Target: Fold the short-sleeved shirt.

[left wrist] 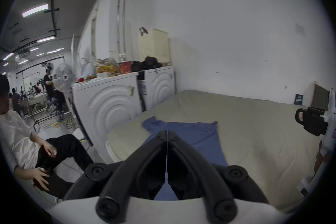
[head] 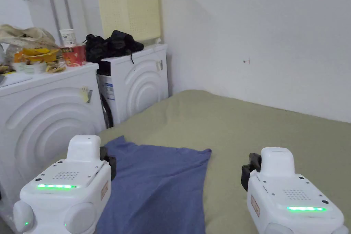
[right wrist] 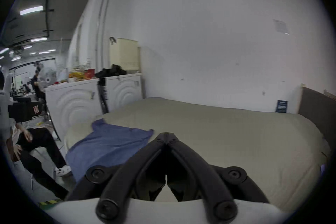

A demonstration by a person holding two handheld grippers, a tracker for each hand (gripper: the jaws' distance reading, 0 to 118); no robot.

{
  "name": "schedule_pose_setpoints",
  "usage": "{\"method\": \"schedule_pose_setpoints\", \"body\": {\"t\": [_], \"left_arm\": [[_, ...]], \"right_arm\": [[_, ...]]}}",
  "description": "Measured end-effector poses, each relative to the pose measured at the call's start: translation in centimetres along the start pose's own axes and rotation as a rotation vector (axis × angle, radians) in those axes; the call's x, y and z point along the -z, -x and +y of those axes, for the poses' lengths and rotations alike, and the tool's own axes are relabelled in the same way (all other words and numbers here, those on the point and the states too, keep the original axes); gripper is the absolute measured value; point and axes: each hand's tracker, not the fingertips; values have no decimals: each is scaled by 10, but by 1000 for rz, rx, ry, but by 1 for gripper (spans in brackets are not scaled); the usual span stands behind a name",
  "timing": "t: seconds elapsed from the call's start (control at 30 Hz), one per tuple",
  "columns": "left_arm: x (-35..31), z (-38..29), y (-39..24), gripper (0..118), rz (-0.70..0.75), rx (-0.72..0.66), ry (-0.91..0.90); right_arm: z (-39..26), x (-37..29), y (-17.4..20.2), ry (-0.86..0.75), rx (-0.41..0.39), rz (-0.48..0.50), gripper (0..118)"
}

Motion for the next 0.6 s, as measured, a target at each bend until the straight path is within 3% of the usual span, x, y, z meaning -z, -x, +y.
{"method": "schedule_pose_setpoints", "body": {"t": [0.23, 0.6], "left_arm": [[8, -10, 29, 1, 50, -25, 33], [64, -19, 7, 1, -17, -37, 96]], "right_arm": [[-2, 17, 27, 19, -24, 57, 0], [-12, 47, 19, 61, -26, 32, 0]]}}
